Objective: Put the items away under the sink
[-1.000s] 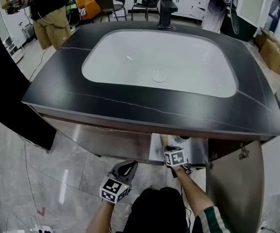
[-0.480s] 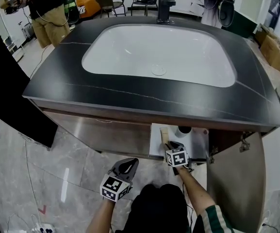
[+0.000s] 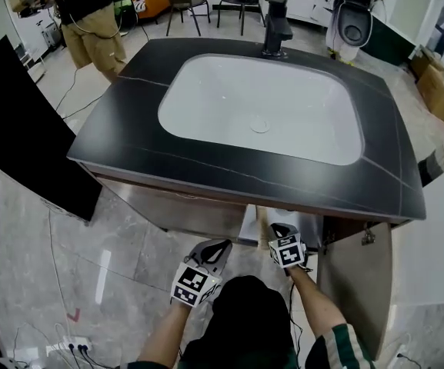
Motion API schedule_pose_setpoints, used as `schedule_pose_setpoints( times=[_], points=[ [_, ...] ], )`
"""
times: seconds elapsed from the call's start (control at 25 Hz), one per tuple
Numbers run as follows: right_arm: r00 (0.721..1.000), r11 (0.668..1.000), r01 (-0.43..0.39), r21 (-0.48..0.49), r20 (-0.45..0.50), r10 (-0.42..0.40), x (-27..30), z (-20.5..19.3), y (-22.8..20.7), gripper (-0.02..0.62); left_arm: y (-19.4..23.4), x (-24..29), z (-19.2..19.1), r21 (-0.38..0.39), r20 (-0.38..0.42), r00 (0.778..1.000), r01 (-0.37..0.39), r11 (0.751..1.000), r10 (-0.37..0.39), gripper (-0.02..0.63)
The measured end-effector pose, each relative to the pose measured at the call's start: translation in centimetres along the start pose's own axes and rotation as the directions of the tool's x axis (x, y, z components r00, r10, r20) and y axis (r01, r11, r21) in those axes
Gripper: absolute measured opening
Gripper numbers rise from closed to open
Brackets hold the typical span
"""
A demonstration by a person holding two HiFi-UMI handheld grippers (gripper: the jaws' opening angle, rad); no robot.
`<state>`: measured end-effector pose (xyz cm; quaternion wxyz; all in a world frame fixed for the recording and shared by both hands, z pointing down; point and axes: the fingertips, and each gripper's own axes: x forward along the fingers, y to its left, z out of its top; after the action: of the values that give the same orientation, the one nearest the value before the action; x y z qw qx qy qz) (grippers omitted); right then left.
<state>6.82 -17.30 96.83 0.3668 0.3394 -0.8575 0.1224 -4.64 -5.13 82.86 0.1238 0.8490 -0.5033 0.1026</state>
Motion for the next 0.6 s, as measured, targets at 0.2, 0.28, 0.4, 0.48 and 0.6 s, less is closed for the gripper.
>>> schedule_pose_setpoints(
  times=[0.2, 0.28, 0.4, 0.48, 0.6],
  points=[
    [1.000, 1.000, -0.023, 0.012, -0.020, 0.023, -6.2, 2.6, 1.3, 0.046, -1.3, -1.9, 6.6, -0.003, -0.027, 0.999, 0.018, 1.000, -0.018, 0.009],
    [0.999, 0.999, -0.033, 0.036, -0.015, 0.034, -9.4, 4.3, 2.0, 0.046, -1.9, -3.2, 9.8, -0.012, -0.039, 0.999, 0.024, 1.000, -0.024, 0.009],
    [0.999, 0.999, -0.045, 0.016, -0.026, 0.046, -14.5, 7.3, 2.7, 0.046, -3.0, -5.1, 15.5, -0.027, -0.046, 0.998, 0.030, 0.999, -0.031, 0.009],
    [0.998, 0.999, -0.053, 0.005, -0.035, 0.053, -18.0, 9.5, 3.3, 0.046, -3.9, -6.4, 19.5, -0.031, -0.050, 0.998, 0.035, 0.999, -0.036, 0.009],
    [0.997, 0.997, -0.066, 0.031, -0.029, 0.067, -23.4, 12.7, 4.1, 0.046, -5.5, -8.2, 24.9, -0.034, -0.057, 0.997, 0.046, 0.998, -0.048, 0.009]
  ],
)
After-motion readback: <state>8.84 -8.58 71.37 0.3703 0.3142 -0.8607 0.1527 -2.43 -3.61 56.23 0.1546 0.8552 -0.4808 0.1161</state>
